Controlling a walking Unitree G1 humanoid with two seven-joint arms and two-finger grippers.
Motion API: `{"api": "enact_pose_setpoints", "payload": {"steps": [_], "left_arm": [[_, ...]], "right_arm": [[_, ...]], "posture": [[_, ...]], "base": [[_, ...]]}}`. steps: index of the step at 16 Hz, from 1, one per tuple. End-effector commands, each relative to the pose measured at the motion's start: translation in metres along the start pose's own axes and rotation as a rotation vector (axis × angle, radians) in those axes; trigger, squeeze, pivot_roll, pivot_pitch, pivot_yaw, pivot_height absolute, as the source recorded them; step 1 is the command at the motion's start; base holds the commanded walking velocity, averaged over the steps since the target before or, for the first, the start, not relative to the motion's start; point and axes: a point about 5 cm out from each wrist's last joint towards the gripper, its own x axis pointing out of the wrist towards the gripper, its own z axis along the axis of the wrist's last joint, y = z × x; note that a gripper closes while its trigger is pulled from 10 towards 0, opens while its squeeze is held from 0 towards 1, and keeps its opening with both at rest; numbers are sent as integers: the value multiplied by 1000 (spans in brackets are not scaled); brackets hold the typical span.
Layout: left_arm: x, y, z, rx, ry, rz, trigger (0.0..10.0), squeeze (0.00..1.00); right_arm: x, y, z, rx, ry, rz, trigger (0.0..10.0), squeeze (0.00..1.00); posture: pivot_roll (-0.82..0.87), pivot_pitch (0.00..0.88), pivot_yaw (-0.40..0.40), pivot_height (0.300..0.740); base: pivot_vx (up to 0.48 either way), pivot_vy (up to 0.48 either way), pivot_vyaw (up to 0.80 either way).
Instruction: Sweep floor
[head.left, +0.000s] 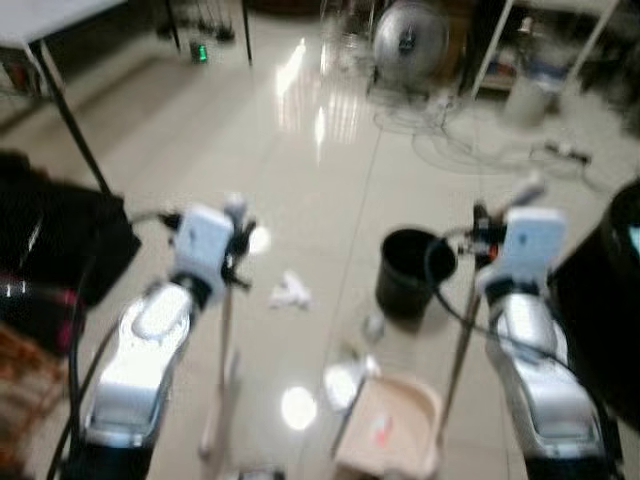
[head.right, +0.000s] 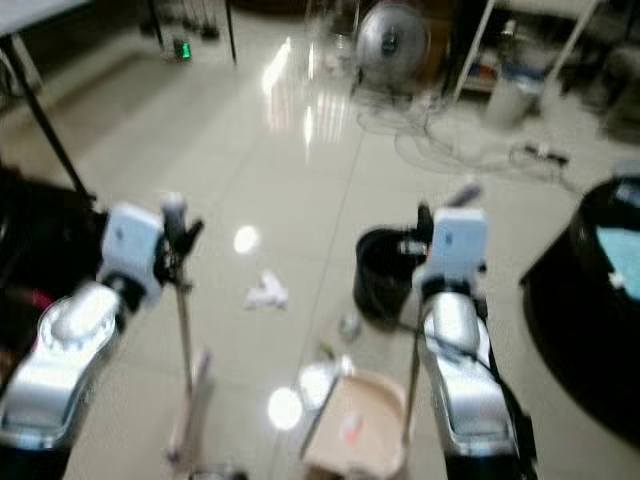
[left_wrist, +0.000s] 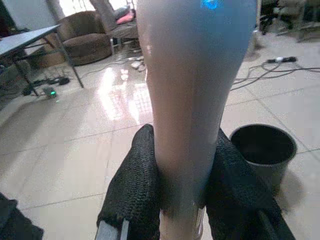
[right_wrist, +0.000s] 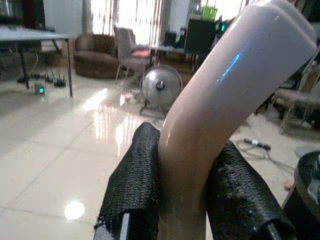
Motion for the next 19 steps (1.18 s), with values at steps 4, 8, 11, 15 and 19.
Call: {"api": "enact_pose_setpoints", "payload": {"steps": [4,8,11,15,19], "left_arm": [[1,-9,6,27,-55,25,10000,0],[5,-10,8,19,-69,44,10000,0],[6,-10,9,22,-72,44,10000,0],[9,-11,10,0,-74,31,10000,0],[12,-7,11,-37,-73,49,10000,0]], "right_arm": [[4,13,26,31,-142,127,10000,0],[2,9,24,12,-157,160,10000,0],[3,5,24,2,-159,150,10000,0],[2,2,23,-3,-156,143,10000,0],[0,2,20,-1,-140,134,10000,0]], "posture": [[42,86,-47,740],[37,92,-48,740],[34,94,-42,740],[27,96,-39,740],[29,99,-39,740]], "base": [[0,-240,0],[0,-480,0],[0,-480,0],[0,-120,0],[0,208,0]]}}
